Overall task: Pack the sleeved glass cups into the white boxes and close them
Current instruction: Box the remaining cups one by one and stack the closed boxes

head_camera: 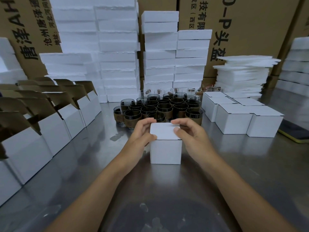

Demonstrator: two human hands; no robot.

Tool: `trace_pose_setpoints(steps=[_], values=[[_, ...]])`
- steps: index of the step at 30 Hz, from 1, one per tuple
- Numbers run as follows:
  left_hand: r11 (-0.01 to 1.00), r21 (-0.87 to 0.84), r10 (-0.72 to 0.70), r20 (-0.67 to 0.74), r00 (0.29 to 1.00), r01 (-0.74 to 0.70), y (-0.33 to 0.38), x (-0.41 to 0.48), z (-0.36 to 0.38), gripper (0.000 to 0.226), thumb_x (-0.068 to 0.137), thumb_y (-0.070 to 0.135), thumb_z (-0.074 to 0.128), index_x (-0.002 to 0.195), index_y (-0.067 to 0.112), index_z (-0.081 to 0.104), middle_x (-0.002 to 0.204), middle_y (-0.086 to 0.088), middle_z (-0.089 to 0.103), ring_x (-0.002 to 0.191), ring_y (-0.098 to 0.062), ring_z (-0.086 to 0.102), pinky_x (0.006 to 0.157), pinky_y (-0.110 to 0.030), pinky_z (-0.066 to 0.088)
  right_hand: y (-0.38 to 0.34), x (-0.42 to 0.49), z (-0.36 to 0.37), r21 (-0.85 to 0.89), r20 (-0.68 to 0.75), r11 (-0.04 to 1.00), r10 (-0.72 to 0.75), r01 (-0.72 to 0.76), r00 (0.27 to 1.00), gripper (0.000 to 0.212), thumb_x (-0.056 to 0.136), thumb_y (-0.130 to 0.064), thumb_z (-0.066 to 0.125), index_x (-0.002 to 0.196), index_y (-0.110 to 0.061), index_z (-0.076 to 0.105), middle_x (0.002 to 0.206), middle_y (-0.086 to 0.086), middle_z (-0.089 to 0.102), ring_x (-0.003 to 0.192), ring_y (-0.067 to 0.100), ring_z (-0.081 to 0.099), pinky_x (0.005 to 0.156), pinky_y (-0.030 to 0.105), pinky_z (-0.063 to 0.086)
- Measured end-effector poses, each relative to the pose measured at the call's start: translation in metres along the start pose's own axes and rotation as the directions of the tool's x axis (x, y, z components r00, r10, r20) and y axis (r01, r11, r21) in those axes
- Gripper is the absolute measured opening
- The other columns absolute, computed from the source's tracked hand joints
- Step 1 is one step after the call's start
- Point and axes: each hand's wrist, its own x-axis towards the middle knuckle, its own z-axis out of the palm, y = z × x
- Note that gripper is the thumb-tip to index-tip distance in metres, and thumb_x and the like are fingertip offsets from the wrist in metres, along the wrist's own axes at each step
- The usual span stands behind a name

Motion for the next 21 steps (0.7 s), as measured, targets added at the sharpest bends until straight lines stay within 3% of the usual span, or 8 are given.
trace_pose_setpoints(steps=[3, 6, 10, 14, 17, 21], values=[[1.000, -0.007, -0.003, 0.015, 1.000, 0.003, 0.003, -0.004, -0.001, 0.039, 0.092, 0.004, 0.051, 0.117, 0.034, 0.045, 0.122, 0.022, 0.051, 0.100, 0.020, 0.052, 0.077, -0.005, 0.046, 0.000, -0.001, 0.004, -0.053, -0.061, 0.998, -0.033, 0.030, 0.998, 0.019, 0.093, -0.015, 0.055, 0.089, -0.031, 0.064, 0.102, -0.009, 0.062, 0.095, 0.003, 0.056, 0.073, 0.010, 0.043], [1.000, -0.003, -0.001, 0.012, 1.000, 0.001, 0.004, -0.010, -0.003, 0.047, 0.086, 0.024, 0.060, 0.127, 0.033, 0.039, 0.129, 0.022, 0.048, 0.107, 0.018, 0.050, 0.080, -0.003, 0.044, -0.001, -0.006, 0.009, -0.194, -0.184, 0.975, -0.148, 0.112, 0.972, 0.017, 0.094, -0.020, 0.053, 0.087, -0.028, 0.066, 0.105, -0.016, 0.055, 0.103, -0.001, 0.051, 0.088, 0.021, 0.039], [0.997, -0.057, -0.058, -0.009, 0.998, 0.057, 0.002, -0.015, -0.004, 0.068, 0.068, 0.041, 0.066, 0.130, 0.030, 0.040, 0.129, 0.015, 0.055, 0.116, 0.000, 0.054, 0.082, -0.016, 0.049, 0.000, -0.016, 0.012, -0.325, -0.066, 0.931, -0.196, 0.164, 0.978, 0.009, 0.089, -0.030, 0.058, 0.097, -0.031, 0.063, 0.117, -0.015, 0.048, 0.112, -0.006, 0.045, 0.091, 0.012, 0.036], [0.989, -0.120, -0.089, -0.042, 0.995, 0.083, 0.001, -0.015, -0.004, 0.060, 0.069, 0.038, 0.071, 0.123, 0.029, 0.047, 0.123, 0.010, 0.061, 0.117, -0.009, 0.056, 0.090, -0.025, 0.048, -0.002, -0.023, 0.008, -0.407, 0.115, 0.901, -0.112, 0.150, 0.987, 0.042, 0.077, -0.040, 0.070, 0.114, -0.039, 0.050, 0.133, -0.022, 0.031, 0.125, -0.007, 0.031, 0.095, 0.015, 0.027], [0.990, -0.110, -0.093, -0.050, 0.994, 0.087, -0.001, -0.015, -0.004, 0.061, 0.068, 0.045, 0.076, 0.120, 0.029, 0.049, 0.123, 0.005, 0.060, 0.115, -0.011, 0.058, 0.097, -0.031, 0.047, -0.006, -0.027, 0.014, -0.475, 0.119, 0.868, -0.097, 0.143, 0.988, 0.064, 0.067, -0.051, 0.074, 0.121, -0.035, 0.043, 0.128, -0.026, 0.021, 0.121, -0.009, 0.025, 0.093, 0.017, 0.026], [0.990, -0.112, -0.100, -0.097, 0.990, 0.089, 0.000, -0.015, -0.002, 0.056, 0.067, 0.055, 0.066, 0.116, 0.029, 0.053, 0.119, 0.006, 0.061, 0.105, -0.002, 0.061, 0.077, -0.021, 0.049, -0.010, -0.028, 0.022, -0.597, 0.051, 0.790, -0.134, 0.138, 0.990, 0.069, 0.064, -0.057, 0.073, 0.118, -0.031, 0.041, 0.125, -0.020, 0.027, 0.119, 0.005, 0.038, 0.097, 0.030, 0.036]])
